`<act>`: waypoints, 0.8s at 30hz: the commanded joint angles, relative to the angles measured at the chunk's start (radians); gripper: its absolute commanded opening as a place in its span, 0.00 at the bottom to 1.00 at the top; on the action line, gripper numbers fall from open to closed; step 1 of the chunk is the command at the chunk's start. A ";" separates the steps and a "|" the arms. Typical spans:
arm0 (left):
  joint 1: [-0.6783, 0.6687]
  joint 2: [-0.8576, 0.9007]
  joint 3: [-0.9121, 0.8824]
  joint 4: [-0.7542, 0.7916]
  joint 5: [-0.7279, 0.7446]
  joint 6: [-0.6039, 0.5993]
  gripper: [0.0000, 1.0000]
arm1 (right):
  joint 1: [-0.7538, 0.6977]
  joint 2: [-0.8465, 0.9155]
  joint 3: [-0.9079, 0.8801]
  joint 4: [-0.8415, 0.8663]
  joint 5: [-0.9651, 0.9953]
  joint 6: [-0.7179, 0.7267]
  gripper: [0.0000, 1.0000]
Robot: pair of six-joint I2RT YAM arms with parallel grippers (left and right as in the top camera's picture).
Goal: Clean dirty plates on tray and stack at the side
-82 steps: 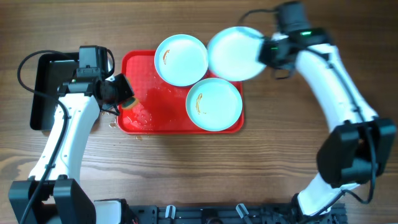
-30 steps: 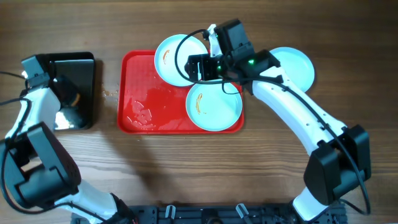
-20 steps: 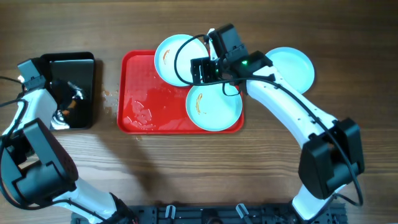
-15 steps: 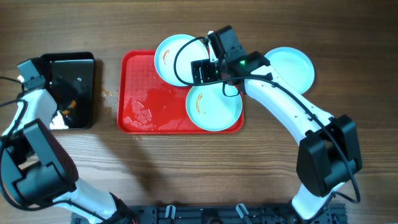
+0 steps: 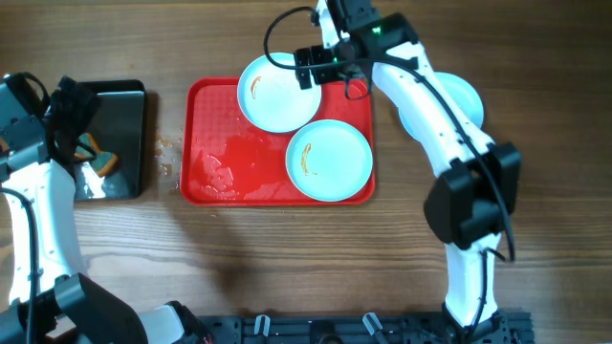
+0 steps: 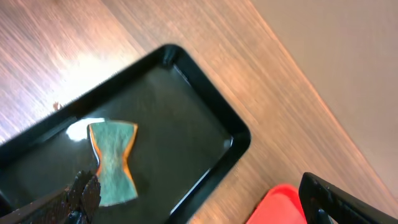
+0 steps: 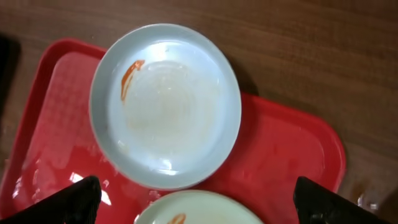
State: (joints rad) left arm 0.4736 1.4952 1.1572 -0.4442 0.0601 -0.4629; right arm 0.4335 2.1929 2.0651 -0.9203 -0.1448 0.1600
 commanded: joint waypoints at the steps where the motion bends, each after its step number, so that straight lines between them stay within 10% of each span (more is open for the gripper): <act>1: 0.005 0.027 0.005 -0.019 0.033 -0.020 1.00 | 0.004 0.067 0.023 0.057 0.050 0.045 0.79; 12: 0.005 0.030 0.005 -0.018 0.033 -0.020 1.00 | 0.005 0.231 0.021 0.073 0.097 0.119 0.67; 24: 0.005 0.030 0.005 -0.023 0.033 -0.020 1.00 | 0.005 0.255 0.021 0.093 0.055 0.158 0.30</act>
State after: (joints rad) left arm 0.4736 1.5185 1.1568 -0.4675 0.0780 -0.4740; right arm 0.4351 2.4382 2.0663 -0.8249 -0.0780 0.3088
